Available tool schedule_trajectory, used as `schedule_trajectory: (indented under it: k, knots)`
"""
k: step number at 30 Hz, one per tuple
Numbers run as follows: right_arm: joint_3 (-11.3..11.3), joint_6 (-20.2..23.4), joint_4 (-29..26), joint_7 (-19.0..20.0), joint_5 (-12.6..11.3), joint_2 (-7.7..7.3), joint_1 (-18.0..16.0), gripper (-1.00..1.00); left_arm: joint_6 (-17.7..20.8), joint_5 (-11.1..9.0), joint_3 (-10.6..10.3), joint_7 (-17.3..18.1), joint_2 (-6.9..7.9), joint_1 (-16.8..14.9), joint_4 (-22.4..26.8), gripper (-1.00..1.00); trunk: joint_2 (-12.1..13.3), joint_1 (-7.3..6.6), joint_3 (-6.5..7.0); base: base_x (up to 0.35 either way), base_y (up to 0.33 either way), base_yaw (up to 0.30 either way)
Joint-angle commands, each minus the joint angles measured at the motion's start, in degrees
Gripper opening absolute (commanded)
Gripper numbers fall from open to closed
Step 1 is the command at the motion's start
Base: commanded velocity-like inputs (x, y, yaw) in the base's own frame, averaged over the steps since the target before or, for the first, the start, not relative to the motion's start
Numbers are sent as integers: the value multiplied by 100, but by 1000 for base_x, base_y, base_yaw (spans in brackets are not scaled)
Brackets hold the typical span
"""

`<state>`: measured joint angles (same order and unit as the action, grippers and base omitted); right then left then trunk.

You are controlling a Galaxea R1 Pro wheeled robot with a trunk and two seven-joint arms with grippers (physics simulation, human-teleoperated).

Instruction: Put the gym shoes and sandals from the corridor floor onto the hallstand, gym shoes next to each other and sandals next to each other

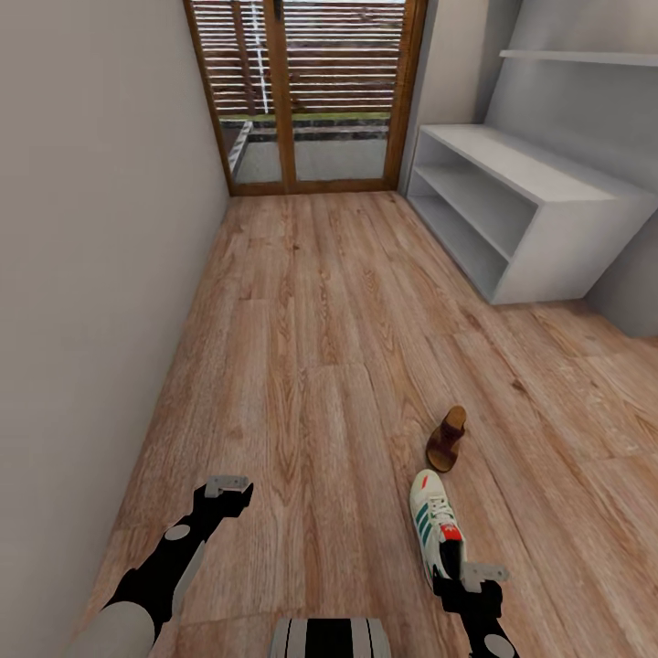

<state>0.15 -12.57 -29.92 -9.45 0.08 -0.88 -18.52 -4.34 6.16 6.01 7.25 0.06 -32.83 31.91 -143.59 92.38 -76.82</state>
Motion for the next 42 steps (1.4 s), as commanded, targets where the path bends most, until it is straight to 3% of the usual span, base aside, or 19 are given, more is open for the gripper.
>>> schedule_trajectory:
  k: [1, 22, 42]
  knots:
    - [2, -17, 4, -13, 1, 0, -2, 100, -23, 60, 45, 45, -6, -3, -3, 100, -1, -1, -3, 4, 2, 0]
    - [2, -17, 4, -13, 1, 0, -2, 100, -31, 61, 41, 48, -3, 13, 55, 100, -1, -1, -10, 1, 0, 0]
    - [2, -17, 4, -13, 1, 0, -2, 100, -30, 60, 41, 48, 2, 10, 61, 100, -28, 51, -605, 0, 0, 0]
